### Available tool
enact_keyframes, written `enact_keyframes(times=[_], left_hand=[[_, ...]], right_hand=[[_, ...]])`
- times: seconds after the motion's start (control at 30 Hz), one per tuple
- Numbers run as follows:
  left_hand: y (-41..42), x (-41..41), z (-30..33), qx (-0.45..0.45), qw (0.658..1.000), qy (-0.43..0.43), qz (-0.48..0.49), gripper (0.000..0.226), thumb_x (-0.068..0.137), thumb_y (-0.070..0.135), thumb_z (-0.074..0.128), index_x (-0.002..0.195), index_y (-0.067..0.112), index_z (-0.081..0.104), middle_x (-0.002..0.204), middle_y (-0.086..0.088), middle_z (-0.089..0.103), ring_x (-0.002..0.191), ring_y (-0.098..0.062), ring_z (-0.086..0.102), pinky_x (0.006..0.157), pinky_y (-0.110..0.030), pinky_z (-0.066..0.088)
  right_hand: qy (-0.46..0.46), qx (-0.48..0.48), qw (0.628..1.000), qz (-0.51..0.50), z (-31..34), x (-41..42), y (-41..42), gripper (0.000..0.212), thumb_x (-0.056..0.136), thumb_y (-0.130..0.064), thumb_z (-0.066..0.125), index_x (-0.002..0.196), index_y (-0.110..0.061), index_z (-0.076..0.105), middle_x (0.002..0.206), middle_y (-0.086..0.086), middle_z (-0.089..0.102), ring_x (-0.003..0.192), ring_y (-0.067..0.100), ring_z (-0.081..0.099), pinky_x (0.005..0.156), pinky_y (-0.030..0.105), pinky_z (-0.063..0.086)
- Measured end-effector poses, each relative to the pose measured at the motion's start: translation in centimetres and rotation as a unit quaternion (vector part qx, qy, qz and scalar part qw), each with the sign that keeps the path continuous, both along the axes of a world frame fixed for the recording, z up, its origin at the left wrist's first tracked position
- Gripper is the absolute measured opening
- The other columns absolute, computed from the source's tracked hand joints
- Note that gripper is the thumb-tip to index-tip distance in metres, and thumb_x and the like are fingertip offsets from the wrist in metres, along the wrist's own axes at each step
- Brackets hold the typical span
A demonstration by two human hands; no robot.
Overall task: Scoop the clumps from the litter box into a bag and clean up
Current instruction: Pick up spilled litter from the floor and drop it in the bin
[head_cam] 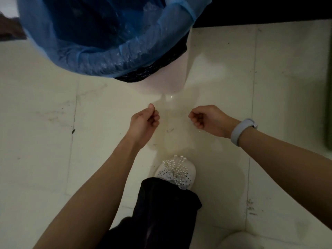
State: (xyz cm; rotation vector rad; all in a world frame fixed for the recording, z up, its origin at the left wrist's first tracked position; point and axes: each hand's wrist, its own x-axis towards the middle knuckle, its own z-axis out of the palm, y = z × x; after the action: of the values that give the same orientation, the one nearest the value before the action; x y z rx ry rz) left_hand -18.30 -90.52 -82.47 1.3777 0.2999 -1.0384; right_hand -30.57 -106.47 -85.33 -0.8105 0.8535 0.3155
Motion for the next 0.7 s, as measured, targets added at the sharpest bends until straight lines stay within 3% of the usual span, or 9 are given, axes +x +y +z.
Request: enact_keyframes(times=[0.17, 0.4, 0.57, 0.63, 0.7], left_hand=[[1.7, -0.3, 4.7, -0.067, 0.993, 0.067, 0.065, 0.023, 0.095, 0.008, 0.039, 0.077, 0.01, 0.052, 0.067, -0.001, 0.055, 0.057, -0.009, 0.05, 0.051, -0.015, 0.043], [4.0, -1.5, 10.6, 0.119, 0.99, 0.007, -0.079, 0.027, 0.085, 0.01, 0.031, 0.06, 0.01, 0.042, 0.052, -0.002, 0.043, 0.042, -0.011, 0.032, 0.039, -0.019, 0.022], [7.6, -0.9, 6.6, 0.179, 0.976, 0.007, -0.123, 0.028, 0.087, 0.011, 0.032, 0.059, 0.015, 0.032, 0.048, 0.001, 0.032, 0.038, -0.011, 0.026, 0.037, -0.02, 0.018], [9.4, -0.1, 4.5, 0.168, 0.981, 0.027, -0.099, 0.034, 0.091, 0.013, 0.035, 0.059, 0.017, 0.027, 0.045, 0.003, 0.029, 0.037, -0.01, 0.023, 0.036, -0.019, 0.015], [10.8, 0.9, 2.8, 0.16, 0.985, 0.019, -0.052, 0.039, 0.094, 0.015, 0.04, 0.059, 0.019, 0.024, 0.043, 0.006, 0.026, 0.035, -0.009, 0.021, 0.034, -0.017, 0.015]], right_hand=[[0.021, -0.113, 0.99, 0.076, 2.9, 0.7, -0.3, 0.028, 0.093, -0.008, 0.043, 0.068, -0.004, 0.056, 0.058, 0.006, 0.042, 0.051, 0.014, 0.035, 0.05, 0.022, 0.026], [0.004, -0.257, 0.942, 0.213, 6.3, 2.7, 1.0, 0.022, 0.085, -0.004, 0.056, 0.063, -0.006, 0.052, 0.06, 0.006, 0.046, 0.051, 0.016, 0.038, 0.05, 0.023, 0.033], [0.024, -0.385, 0.886, 0.258, 4.0, 4.2, 2.9, 0.021, 0.083, -0.002, 0.05, 0.074, 0.016, 0.057, 0.068, 0.009, 0.043, 0.066, 0.018, 0.039, 0.063, 0.026, 0.031], [0.04, -0.425, 0.867, 0.258, 2.7, 4.6, 3.6, 0.029, 0.084, -0.001, 0.045, 0.055, 0.001, 0.047, 0.061, 0.007, 0.039, 0.061, 0.018, 0.037, 0.055, 0.025, 0.029], [0.043, -0.462, 0.848, 0.255, 1.7, 5.2, 4.4, 0.031, 0.085, -0.003, 0.044, 0.055, -0.007, 0.039, 0.061, 0.007, 0.04, 0.059, 0.019, 0.037, 0.054, 0.026, 0.03]])
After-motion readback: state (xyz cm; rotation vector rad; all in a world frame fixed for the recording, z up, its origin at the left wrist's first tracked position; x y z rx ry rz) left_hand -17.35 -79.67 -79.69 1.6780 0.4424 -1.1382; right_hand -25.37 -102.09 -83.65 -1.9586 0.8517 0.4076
